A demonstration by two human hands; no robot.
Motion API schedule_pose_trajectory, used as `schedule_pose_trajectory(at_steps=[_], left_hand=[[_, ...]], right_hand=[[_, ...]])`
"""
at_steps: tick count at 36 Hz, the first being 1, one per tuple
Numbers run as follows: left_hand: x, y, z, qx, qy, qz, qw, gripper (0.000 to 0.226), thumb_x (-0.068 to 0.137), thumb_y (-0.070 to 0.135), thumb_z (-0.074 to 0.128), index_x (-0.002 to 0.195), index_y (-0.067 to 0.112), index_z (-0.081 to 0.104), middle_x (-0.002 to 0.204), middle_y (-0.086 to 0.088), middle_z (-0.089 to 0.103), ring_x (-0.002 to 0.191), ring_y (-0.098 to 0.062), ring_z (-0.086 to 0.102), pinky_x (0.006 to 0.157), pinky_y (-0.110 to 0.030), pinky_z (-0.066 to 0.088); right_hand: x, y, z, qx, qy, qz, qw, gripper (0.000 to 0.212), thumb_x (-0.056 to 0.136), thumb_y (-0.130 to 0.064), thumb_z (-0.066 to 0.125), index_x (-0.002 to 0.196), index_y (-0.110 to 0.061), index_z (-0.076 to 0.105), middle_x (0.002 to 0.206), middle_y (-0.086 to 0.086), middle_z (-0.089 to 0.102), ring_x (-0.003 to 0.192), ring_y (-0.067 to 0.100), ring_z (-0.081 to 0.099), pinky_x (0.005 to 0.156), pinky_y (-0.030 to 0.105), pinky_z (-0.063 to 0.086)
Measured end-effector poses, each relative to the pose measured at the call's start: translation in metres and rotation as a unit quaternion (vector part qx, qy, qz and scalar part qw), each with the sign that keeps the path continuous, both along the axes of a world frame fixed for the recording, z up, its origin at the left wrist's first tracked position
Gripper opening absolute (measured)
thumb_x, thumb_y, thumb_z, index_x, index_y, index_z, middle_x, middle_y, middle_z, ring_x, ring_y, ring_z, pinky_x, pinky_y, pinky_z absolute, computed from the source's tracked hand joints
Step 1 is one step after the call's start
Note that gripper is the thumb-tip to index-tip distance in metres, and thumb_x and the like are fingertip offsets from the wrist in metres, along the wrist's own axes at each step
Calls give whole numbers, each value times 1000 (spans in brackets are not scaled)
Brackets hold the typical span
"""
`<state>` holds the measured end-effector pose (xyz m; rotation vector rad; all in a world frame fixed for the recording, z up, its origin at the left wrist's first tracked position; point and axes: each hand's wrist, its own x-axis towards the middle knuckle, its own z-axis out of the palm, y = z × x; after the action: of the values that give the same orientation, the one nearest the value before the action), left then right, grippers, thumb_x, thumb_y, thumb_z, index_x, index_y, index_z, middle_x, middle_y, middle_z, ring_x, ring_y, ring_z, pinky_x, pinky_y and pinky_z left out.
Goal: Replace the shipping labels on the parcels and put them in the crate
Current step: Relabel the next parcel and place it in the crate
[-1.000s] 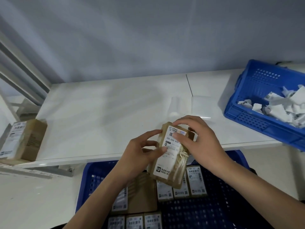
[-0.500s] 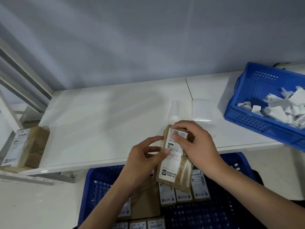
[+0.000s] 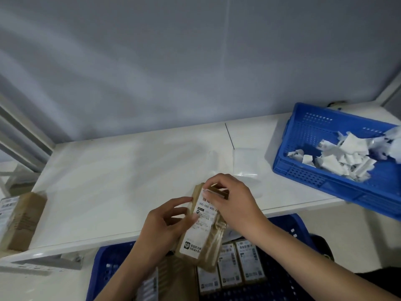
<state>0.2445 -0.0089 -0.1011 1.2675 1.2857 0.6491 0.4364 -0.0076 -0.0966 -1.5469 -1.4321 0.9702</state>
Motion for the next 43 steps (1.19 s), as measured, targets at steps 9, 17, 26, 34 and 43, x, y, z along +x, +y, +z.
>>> schedule_pose_trajectory(at_steps=[9,17,26,34,43], left_hand=[[-1,3,-10,30,56,-14,998,33,84,25,81,112,39,72,97,24,75,92,-7,74,69,-33,64],[-3,5,-17,46,81,-4,996,34,80,33,84,110,44,71,100,20,76,93,-5,73,72,-35,64],[-6,6,-14,42,90,-10,995,38,81,38,83,116,40,69,113,15,73,102,-10,71,73,-41,65],[-6,6,-14,23,59,3,998,34,84,31,83,115,37,70,115,7,74,100,-16,74,75,-47,64],[-3,6,-11,6,47,11,999,30,86,27,81,113,37,71,114,8,74,96,-16,75,77,-50,63]], right_hand=[[7,1,7,-46,-51,33,997,6,95,-26,67,93,-28,62,103,-16,62,98,-3,57,76,7,44],[6,1,5,-44,-77,56,994,5,97,-24,64,94,-24,59,99,-14,60,94,1,56,78,15,42],[6,2,2,-36,-110,56,992,8,95,-24,67,89,-25,61,101,-11,62,96,3,57,82,22,48],[1,0,0,-7,-158,78,984,10,100,-22,59,93,-24,53,105,-7,52,97,4,54,80,17,45],[-2,-4,-6,78,-272,115,952,11,97,-4,58,99,-11,50,110,2,44,106,18,48,92,36,46]])
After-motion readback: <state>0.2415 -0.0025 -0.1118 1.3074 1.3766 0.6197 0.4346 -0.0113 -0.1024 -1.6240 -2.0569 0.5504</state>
